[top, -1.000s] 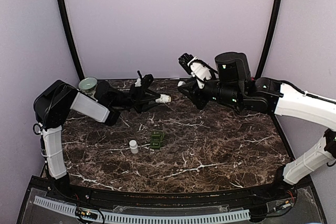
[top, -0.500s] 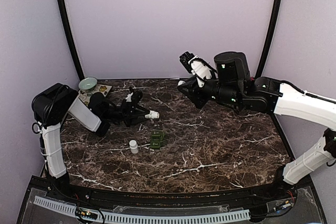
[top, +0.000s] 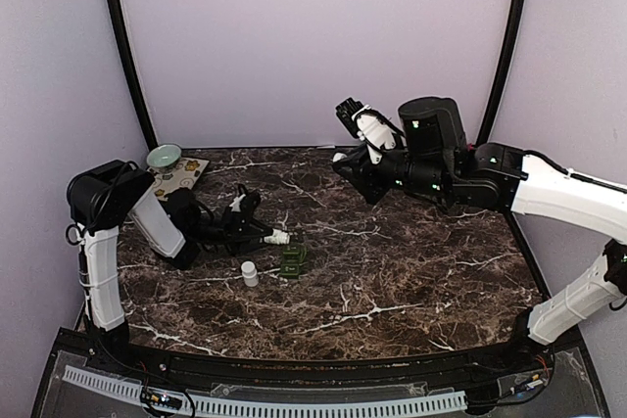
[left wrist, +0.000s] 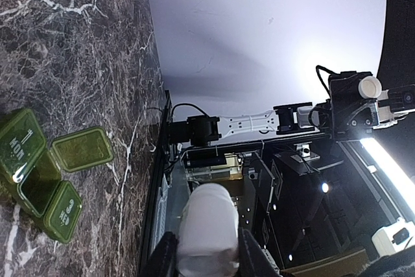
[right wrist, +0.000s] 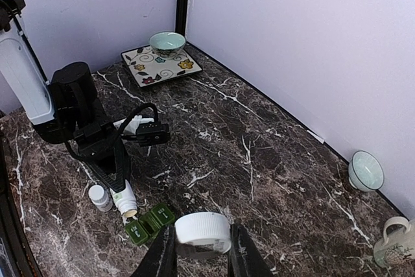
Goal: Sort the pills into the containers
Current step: Pour the pill into the compartment of the pill container.
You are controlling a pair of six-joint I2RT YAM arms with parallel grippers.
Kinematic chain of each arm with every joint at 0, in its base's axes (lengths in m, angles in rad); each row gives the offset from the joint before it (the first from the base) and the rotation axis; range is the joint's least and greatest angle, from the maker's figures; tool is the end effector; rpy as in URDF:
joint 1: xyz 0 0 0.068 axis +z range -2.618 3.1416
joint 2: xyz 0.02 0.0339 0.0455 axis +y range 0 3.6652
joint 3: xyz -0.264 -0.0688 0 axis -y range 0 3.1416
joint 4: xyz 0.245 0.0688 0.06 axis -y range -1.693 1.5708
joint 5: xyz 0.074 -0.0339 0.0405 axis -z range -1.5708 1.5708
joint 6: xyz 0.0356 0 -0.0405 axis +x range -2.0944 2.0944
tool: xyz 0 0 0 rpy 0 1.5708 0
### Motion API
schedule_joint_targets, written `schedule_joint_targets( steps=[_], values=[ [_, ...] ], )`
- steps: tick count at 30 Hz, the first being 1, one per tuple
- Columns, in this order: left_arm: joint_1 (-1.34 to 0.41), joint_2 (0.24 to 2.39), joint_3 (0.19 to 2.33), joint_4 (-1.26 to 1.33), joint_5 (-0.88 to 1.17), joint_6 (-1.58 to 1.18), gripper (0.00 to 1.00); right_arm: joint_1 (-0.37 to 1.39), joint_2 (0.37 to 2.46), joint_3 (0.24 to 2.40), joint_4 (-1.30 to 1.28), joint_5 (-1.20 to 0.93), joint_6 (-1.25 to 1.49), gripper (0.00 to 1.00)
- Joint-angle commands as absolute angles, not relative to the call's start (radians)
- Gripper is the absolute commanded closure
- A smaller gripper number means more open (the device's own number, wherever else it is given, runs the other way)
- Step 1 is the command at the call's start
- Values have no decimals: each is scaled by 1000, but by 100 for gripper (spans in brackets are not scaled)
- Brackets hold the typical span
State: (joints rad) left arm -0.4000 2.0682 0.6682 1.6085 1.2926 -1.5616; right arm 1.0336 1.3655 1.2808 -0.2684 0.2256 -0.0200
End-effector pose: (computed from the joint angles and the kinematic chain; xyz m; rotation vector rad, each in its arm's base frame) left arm 0.2894 -0.1595 0.1316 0.3555 2.0872 -2.2393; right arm 0.1692 0.2686 0.3734 -0.8413 1.7506 0.4635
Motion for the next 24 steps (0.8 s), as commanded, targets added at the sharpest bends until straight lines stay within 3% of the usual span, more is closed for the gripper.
schedule_joint_targets(
  steps=[1, 24],
  values=[
    [-381, 2078, 651, 1741, 1321, -1514, 100, 1040, 1372, 1319, -260, 237, -7, 87],
    [-372, 2174, 684, 1740, 1330, -1511, 100, 1040, 1376, 1313, -255, 236, -12, 87]
  ],
)
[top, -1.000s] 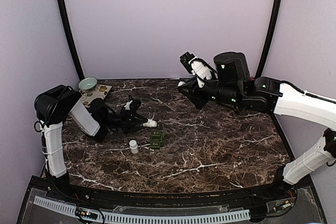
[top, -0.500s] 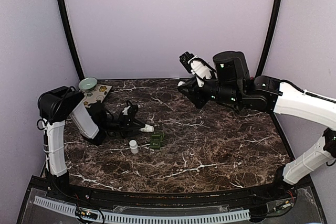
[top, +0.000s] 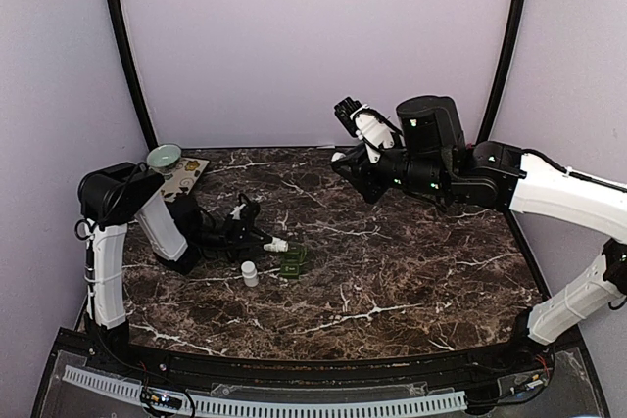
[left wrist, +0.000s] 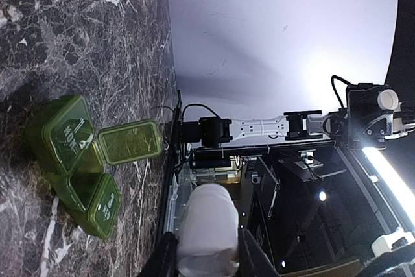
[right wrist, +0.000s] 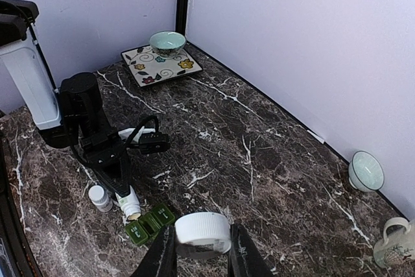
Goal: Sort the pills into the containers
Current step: Pour the pill into the compartment of the pill container.
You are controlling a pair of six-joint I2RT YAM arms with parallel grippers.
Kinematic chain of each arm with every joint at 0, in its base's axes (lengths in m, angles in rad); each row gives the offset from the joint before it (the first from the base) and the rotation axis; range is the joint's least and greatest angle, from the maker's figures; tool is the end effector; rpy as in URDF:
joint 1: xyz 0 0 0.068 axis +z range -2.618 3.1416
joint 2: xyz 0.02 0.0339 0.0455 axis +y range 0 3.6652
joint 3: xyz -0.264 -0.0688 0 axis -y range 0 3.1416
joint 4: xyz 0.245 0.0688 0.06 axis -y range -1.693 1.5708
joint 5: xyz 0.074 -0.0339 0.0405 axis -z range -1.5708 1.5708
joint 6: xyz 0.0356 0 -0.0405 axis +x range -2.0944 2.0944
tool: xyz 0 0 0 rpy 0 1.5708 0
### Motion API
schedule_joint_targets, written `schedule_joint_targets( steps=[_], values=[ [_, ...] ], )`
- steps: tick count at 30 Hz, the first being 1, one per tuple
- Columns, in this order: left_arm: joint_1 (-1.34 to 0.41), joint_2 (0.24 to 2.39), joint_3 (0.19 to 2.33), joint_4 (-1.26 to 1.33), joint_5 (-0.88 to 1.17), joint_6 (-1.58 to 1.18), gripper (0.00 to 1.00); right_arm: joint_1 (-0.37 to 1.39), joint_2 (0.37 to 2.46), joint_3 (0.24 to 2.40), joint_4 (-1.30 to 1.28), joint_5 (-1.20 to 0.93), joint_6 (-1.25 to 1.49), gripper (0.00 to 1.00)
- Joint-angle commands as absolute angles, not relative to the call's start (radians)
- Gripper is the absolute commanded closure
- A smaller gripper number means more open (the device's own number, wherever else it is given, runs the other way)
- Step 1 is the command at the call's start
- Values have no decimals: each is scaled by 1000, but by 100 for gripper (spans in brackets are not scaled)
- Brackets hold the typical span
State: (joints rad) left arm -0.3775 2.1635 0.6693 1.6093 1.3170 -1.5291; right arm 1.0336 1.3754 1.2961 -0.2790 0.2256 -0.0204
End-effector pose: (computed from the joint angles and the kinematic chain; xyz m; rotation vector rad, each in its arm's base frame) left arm 0.2926 -0.1531 0.1023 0.3019 2.1543 -2.2388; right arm 0.1703 0.2704 0.3748 -0.8445 1.7544 0.4608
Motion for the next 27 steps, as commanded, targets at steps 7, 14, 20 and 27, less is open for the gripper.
schedule_joint_targets(
  steps=[7, 14, 20, 27],
  values=[
    [-366, 2195, 679, 1740, 1315, -1496, 100, 1040, 1376, 1312, -259, 235, -13, 88],
    [-360, 2206, 684, 1731, 1295, -1484, 100, 1040, 1379, 1312, -259, 231, -16, 88],
    [-360, 2205, 692, 1701, 1282, -1466, 100, 1040, 1378, 1305, -257, 230, -18, 88],
    [-360, 2167, 689, 1585, 1264, -1373, 100, 1040, 1376, 1298, -252, 230, -16, 88]
  ],
)
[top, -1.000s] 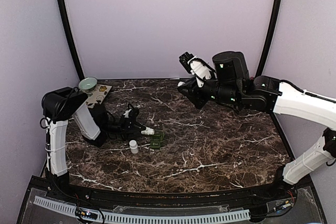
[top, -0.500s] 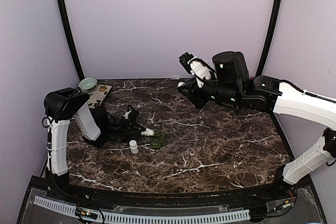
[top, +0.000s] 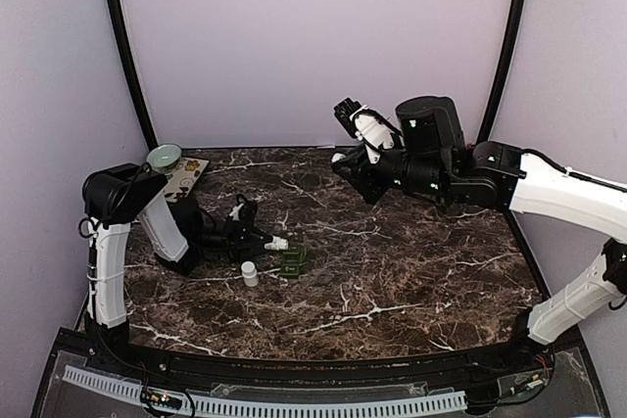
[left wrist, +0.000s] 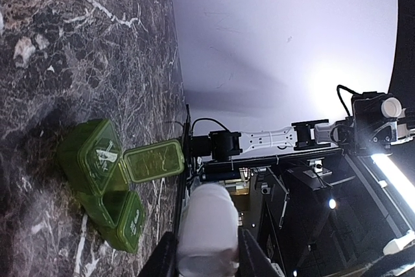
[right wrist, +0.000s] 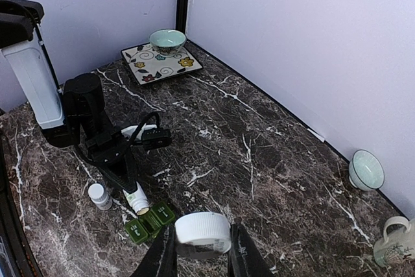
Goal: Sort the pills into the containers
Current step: Pour the pill into the compartment of the pill container.
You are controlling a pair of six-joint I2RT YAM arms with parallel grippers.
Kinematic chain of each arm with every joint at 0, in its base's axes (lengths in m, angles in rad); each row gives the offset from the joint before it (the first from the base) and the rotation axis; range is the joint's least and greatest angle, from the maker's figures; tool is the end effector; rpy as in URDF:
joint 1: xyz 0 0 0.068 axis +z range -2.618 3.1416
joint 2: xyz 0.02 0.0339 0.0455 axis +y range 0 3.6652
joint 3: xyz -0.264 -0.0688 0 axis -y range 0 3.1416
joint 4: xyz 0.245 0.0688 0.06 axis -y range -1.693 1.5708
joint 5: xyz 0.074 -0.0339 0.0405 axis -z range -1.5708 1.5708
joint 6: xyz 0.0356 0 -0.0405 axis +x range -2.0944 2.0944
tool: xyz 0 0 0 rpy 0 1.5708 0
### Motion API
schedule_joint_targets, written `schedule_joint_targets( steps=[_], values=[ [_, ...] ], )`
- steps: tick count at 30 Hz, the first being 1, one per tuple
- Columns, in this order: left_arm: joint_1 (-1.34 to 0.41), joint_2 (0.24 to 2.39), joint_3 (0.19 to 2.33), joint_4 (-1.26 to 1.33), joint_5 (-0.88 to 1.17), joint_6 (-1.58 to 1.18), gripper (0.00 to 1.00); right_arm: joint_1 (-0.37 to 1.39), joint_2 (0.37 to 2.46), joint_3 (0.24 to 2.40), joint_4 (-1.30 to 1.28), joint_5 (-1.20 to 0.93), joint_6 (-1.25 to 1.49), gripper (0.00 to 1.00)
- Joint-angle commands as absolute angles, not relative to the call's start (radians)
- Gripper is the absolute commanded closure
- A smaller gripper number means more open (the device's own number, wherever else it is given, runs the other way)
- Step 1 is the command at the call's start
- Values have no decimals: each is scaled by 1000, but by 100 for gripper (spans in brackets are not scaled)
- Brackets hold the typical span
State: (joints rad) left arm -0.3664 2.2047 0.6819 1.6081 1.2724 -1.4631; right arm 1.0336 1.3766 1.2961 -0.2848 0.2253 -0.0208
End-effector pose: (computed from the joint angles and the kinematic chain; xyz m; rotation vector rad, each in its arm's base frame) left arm 0.2980 -0.1508 0.0916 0.2750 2.1176 -2.1856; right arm 0.1704 0.2705 0.3738 -0.8489 1.7597 0.4575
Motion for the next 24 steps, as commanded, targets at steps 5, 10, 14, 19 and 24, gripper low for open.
schedule_joint_targets(
  steps=[5, 10, 14, 19, 24],
  values=[
    [-360, 2123, 690, 1440, 1256, -1275, 100, 1040, 1378, 1297, -252, 230, -18, 89],
    [-360, 2060, 690, 1238, 1242, -1129, 100, 1040, 1379, 1294, -249, 230, -20, 89],
    [-360, 2025, 697, 1117, 1235, -1046, 100, 1040, 1381, 1293, -245, 227, -20, 89],
    [-362, 1994, 706, 986, 1225, -959, 100, 1040, 1381, 1292, -242, 226, -21, 89],
    [-368, 1959, 725, 820, 1201, -847, 100, 1040, 1379, 1288, -238, 223, -19, 89]
  ],
)
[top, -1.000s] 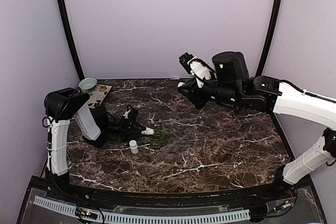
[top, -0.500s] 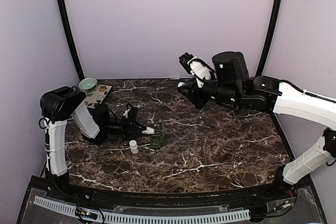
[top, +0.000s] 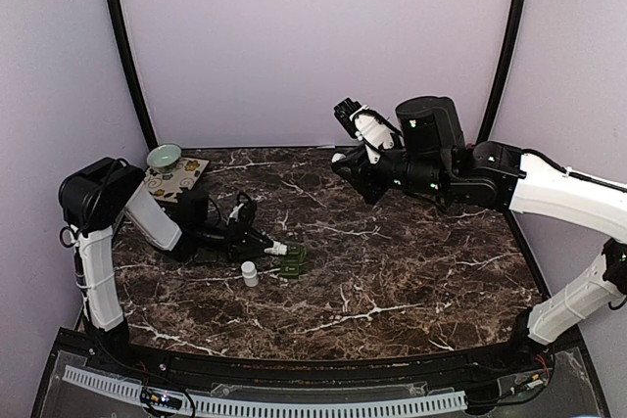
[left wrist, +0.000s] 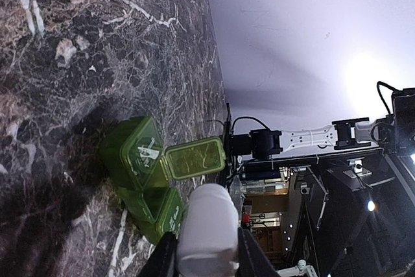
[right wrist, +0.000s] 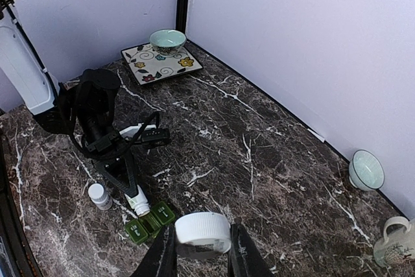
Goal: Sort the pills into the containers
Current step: Pour the pill into the compartment of the pill container.
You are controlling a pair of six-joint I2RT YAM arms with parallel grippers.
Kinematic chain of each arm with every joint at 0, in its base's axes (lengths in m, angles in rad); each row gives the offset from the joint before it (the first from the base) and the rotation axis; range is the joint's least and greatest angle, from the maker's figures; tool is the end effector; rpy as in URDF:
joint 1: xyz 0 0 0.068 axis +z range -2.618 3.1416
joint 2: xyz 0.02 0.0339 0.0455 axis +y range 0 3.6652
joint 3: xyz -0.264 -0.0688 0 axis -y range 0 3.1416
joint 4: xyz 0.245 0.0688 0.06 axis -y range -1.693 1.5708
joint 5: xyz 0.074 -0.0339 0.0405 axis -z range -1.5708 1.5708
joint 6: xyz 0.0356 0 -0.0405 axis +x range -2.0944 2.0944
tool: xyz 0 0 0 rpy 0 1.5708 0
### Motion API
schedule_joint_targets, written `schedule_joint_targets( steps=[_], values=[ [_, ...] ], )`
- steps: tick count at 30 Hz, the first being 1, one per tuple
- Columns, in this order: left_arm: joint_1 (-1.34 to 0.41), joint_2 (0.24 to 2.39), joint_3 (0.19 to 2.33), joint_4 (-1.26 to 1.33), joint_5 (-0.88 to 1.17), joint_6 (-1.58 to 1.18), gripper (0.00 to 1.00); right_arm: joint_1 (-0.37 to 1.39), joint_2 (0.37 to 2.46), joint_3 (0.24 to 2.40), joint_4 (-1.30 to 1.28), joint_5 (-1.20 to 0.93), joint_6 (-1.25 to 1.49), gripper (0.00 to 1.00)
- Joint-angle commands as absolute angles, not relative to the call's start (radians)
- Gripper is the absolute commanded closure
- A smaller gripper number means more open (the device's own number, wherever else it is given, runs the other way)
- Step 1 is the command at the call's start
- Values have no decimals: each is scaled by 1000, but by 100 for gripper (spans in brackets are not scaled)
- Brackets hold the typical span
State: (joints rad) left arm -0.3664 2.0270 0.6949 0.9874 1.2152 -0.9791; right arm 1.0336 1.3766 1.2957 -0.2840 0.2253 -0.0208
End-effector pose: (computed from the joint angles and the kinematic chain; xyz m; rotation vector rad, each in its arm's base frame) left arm 0.2997 -0.1508 0.0974 0.3313 2.2133 -1.9745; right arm 0.1704 0.2706 0.3738 -0.8487 1.7593 0.4577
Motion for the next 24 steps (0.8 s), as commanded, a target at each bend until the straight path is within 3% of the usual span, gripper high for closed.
schedule_joint_targets(
  steps=[1, 24],
  values=[
    [-369, 1953, 731, 796, 1197, -831, 100, 1040, 1379, 1288, -237, 223, -20, 89],
    [-415, 1919, 829, 444, 1119, -601, 100, 1040, 1368, 1272, -230, 220, -16, 89]
  ],
)
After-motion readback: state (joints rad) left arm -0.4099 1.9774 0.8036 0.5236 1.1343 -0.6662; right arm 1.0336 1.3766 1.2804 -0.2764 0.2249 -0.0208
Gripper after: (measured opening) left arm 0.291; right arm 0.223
